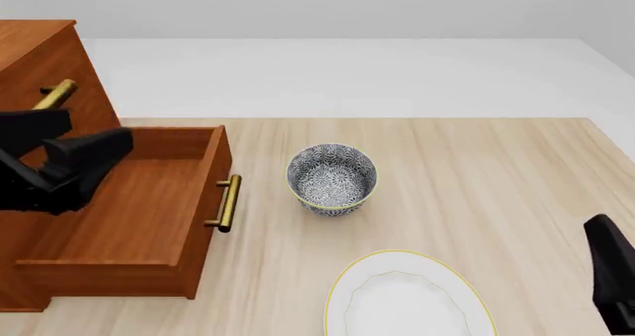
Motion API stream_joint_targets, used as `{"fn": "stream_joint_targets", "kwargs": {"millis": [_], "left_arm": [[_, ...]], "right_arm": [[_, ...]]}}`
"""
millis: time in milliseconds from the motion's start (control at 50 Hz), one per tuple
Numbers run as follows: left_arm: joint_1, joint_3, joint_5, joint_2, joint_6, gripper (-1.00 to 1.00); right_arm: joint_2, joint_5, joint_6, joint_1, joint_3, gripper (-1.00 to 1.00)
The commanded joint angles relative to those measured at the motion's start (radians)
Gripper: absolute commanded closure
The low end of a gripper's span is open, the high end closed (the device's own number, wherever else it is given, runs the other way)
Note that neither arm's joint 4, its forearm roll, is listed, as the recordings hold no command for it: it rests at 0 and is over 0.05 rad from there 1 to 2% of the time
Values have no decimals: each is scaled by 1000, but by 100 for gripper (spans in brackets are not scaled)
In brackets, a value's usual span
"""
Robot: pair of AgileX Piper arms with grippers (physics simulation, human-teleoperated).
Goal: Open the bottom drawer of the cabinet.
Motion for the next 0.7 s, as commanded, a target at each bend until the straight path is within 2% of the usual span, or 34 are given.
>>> {"fn": "stream_joint_targets", "kwargs": {"millis": [20, 80, 260, 300, 320, 360, 420, 440, 460, 500, 700], "left_arm": [[-27, 43, 52, -176, 23, -100], [-36, 50, 76, -213, 18, -100], [-58, 90, 141, -336, 31, -100], [-61, 86, 156, -350, 24, -100], [-61, 82, 167, -373, 62, -100], [-72, 80, 181, -384, 45, -100], [-88, 79, 197, -404, 57, -100], [-115, 70, 209, -420, 59, -100], [-118, 70, 214, -420, 50, -100], [-110, 64, 238, -440, 58, -100], [-130, 33, 355, -521, 53, -100]], "right_arm": [[0, 103, -40, 53, -116, -100], [0, 155, -60, 66, -161, -100], [0, 398, -138, 134, -378, -100], [0, 445, -152, 147, -420, -100], [0, 487, -160, 162, -455, -100], [0, 533, -167, 177, -494, -100], [0, 577, -174, 196, -531, -100], [0, 611, -192, 207, -560, -100], [0, 619, -186, 210, -570, -100], [0, 663, -214, 233, -600, -100], [0, 841, -234, 246, -752, -100]]}}
